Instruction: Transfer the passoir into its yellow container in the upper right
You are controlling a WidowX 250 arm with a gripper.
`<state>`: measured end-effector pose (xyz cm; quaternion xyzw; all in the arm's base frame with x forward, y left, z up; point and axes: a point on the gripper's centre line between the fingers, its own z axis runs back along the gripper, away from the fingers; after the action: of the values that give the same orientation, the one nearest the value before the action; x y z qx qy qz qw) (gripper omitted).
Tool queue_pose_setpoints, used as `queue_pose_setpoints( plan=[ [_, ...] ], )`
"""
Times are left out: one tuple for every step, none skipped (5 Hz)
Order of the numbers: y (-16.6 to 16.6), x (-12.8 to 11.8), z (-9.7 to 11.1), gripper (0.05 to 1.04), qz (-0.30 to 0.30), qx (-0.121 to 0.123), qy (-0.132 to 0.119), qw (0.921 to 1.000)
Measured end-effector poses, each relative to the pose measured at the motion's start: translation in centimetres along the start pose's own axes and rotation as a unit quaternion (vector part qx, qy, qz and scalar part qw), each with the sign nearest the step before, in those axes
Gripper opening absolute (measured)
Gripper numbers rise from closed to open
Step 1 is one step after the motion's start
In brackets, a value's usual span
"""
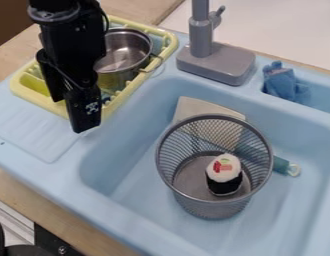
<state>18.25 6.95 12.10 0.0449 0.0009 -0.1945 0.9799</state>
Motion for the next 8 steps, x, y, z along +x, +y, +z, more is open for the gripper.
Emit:
queue_pose_setpoints(
  plan=[
    [-0.3,-0.2,-0.3,0.999,0.002,-0.005,0.005,1.0000],
    [-1.2,-0.4,0.6,0.999,0.004,0.009,-0.012,0.9999],
    [-2.0,-0.7,2.2,0.999,0.038,0.024,-0.035,0.9984],
    [-2.8,-0.1,3.2,0.999,0.071,0.012,-0.048,0.9962],
    [-4.2,1.8,3.0,0.999,0.110,-0.016,-0.073,0.9911],
    [-5.9,4.2,2.5,0.999,0.127,-0.018,-0.094,0.9873],
    [-7.4,6.3,1.7,0.999,0.125,-0.027,-0.116,0.9850],
    [-8.2,7.3,0.4,0.999,0.127,-0.024,-0.113,0.9851]
  ],
)
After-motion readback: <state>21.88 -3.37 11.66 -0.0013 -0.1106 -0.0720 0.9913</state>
